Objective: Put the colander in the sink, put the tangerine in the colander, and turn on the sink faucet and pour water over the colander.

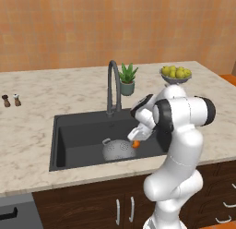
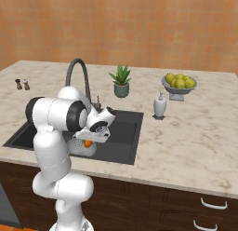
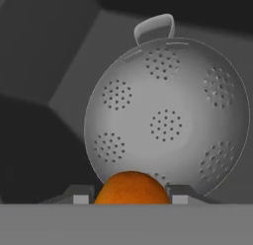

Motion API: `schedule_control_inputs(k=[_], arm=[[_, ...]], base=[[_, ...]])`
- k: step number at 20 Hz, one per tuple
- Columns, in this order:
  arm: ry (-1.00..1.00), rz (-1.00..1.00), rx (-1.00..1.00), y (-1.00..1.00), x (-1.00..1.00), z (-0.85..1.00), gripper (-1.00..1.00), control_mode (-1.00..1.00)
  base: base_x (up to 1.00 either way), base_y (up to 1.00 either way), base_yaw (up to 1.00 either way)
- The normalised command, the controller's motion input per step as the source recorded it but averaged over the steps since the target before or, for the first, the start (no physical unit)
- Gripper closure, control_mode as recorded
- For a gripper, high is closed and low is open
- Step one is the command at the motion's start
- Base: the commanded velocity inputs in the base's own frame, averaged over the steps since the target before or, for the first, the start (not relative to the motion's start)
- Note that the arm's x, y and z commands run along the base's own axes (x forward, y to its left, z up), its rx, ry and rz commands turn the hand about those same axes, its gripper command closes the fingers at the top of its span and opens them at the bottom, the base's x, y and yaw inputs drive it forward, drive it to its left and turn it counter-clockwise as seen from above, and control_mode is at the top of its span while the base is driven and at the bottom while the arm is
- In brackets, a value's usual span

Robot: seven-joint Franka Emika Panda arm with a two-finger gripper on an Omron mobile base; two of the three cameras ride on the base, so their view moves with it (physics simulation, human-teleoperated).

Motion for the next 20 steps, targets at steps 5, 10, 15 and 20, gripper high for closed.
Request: schedule_control_inputs(k=[5, 10, 15, 20], arm=[[0.01, 0.0, 0.0, 0.03, 0.12, -0.24, 1.0, -1.0], [0.0, 0.0, 0.0, 0.04, 0.04, -0.22, 1.0, -1.0], [0.0, 0.0, 0.0, 0.14, 0.11, -0.25, 1.0, -1.0], [0.0, 0.0, 0.0, 0.07, 0.22, -0.25, 1.0, -1.0]], base=[[0.0, 0.0, 0.0], [0.0, 0.0, 0.0], [0.0, 0.0, 0.0], [0.0, 0.0, 0.0]])
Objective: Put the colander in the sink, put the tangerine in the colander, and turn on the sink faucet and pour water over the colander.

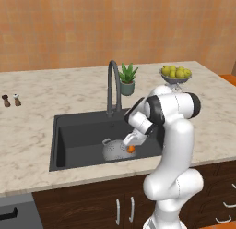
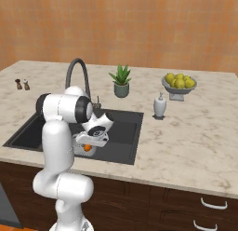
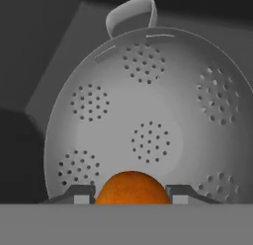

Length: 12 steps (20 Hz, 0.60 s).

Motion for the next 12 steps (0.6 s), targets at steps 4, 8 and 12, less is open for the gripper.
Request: schedule_control_inputs(k=[4, 8, 12], arm=[[0.02, 0.0, 0.0, 0.0, 0.2, -0.26, 1.0, -1.0], [0.04, 0.0, 0.0, 0.0, 0.2, -0.28, 1.0, -1.0], [0.01, 0.0, 0.0, 0.0, 0.24, -0.23, 1.0, -1.0]], base=[[0.0, 0.0, 0.0], [0.0, 0.0, 0.0], [0.0, 0.0, 0.0]])
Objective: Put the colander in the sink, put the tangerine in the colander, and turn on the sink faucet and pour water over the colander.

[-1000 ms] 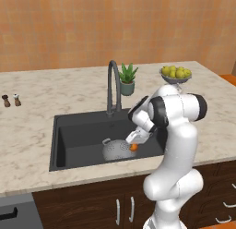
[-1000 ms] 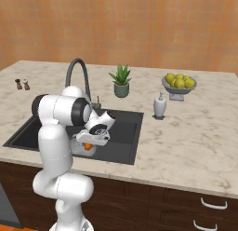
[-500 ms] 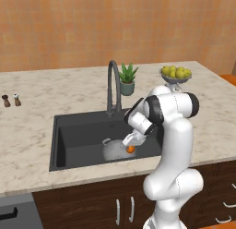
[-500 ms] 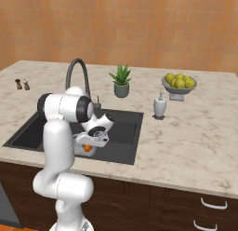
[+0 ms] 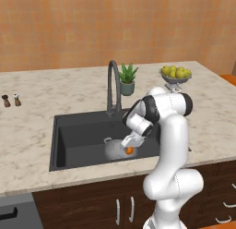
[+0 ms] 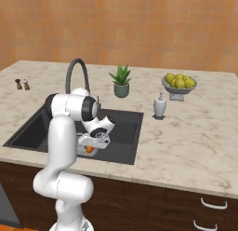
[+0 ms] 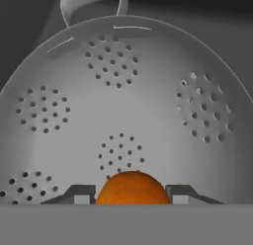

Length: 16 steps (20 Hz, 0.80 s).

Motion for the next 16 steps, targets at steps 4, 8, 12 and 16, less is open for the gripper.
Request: schedule_control_inputs(k=[4, 8, 12, 16], arm=[[0.0, 0.0, 0.0, 0.0, 0.25, -0.18, 1.0, -1.0], [0.0, 0.0, 0.0, 0.0, 0.12, -0.04, 1.0, -1.0], [0.0, 0.0, 0.0, 0.01, 0.02, 0.01, -1.0, -1.0], [0.01, -0.02, 0.02, 0.0, -0.02, 0.19, -1.0, -1.0]], base=[[0.0, 0.0, 0.0], [0.0, 0.0, 0.0], [0.0, 0.0, 0.0], [0.0, 0.0, 0.0]])
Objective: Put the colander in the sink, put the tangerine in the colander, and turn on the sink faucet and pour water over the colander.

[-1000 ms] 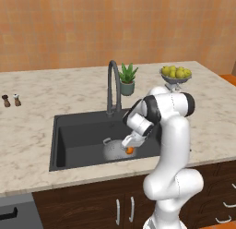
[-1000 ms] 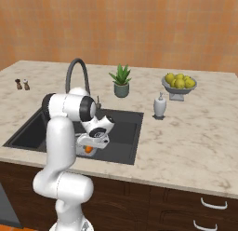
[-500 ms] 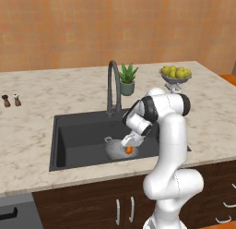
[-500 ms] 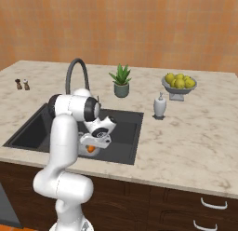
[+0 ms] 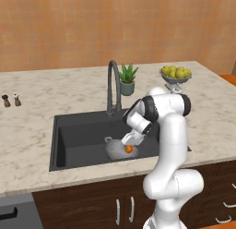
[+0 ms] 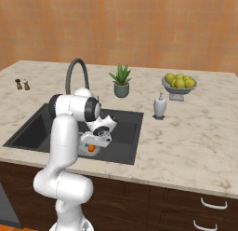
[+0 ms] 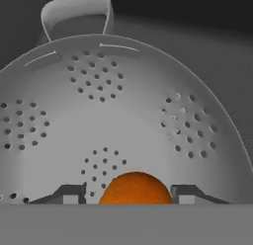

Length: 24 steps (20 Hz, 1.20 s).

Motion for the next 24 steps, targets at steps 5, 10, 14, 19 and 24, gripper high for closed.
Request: schedule_control_inputs(k=[5, 10, 14, 19, 24], arm=[[0.06, -0.02, 0.1, -0.02, -0.05, 0.45, -1.0, -1.0], [0.02, -0.01, 0.06, -0.06, -0.15, 0.68, -1.0, -1.0], [0.04, 0.0, 0.01, -0.2, -0.33, 0.87, -1.0, -1.0], [0.0, 0.0, -0.02, -0.11, -0.43, 0.82, -1.0, -1.0], [-0.06, 0.0, -0.12, -0.11, -0.46, 0.66, -1.0, -1.0]], base=[[0.0, 0.0, 0.0], [0.0, 0.0, 0.0], [0.0, 0.0, 0.0], [0.0, 0.0, 0.0], [0.0, 0.0, 0.0]])
